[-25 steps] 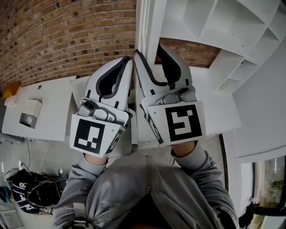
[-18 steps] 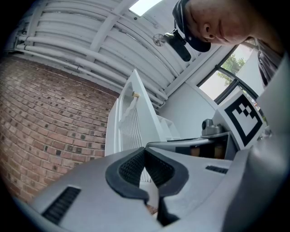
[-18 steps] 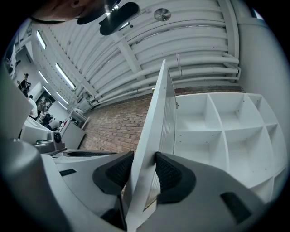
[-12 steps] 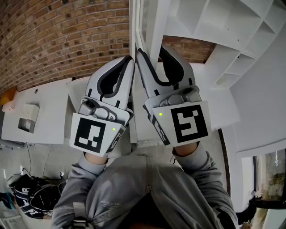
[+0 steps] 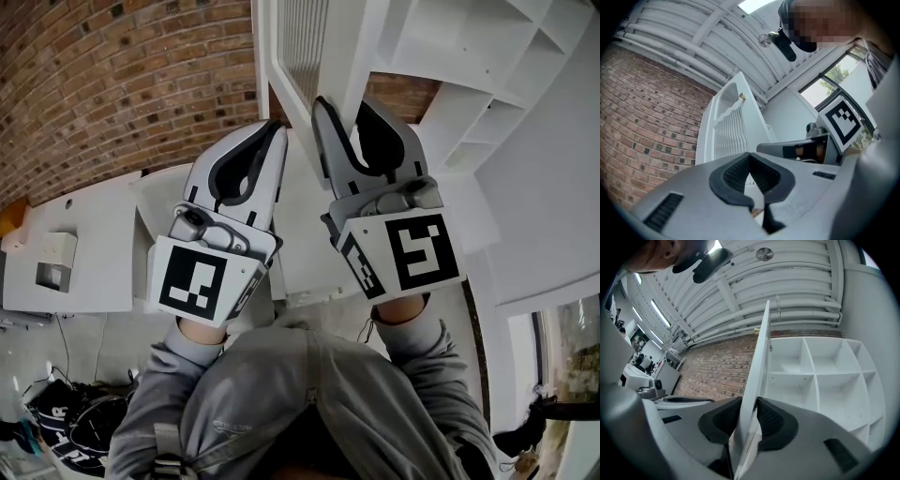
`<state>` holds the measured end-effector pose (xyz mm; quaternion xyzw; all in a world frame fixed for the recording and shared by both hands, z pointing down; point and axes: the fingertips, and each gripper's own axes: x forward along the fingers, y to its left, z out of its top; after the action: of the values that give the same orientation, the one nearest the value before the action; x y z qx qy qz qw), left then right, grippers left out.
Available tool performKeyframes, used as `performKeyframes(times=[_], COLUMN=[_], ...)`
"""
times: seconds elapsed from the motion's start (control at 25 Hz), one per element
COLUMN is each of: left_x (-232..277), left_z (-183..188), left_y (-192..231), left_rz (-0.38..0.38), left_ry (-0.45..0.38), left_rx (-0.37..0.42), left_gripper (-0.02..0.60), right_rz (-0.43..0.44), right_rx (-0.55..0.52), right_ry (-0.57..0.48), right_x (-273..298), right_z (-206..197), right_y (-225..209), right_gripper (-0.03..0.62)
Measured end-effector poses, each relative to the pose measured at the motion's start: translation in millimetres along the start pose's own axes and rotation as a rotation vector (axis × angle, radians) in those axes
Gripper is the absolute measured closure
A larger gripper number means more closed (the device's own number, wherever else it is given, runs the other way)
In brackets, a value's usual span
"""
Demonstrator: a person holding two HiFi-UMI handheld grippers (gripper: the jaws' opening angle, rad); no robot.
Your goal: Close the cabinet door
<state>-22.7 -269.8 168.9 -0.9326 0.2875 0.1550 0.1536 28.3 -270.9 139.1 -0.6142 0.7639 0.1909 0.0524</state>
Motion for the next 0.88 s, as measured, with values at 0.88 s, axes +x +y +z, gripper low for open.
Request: performKeyframes(times=[0.88], left_x=[46.6], left_z=[-23.7], left_y=[-29.1], left_rz=[-0.085], left_ry=[0.009], left_rx=[0.002], left_gripper=[0.575], right_rz=[-0.028], right_rx=[0.049], right_ry=[-0.019], right_x=[-12.1], right_z=[-11.3], right_y=[-66.8], right_gripper=[0.491])
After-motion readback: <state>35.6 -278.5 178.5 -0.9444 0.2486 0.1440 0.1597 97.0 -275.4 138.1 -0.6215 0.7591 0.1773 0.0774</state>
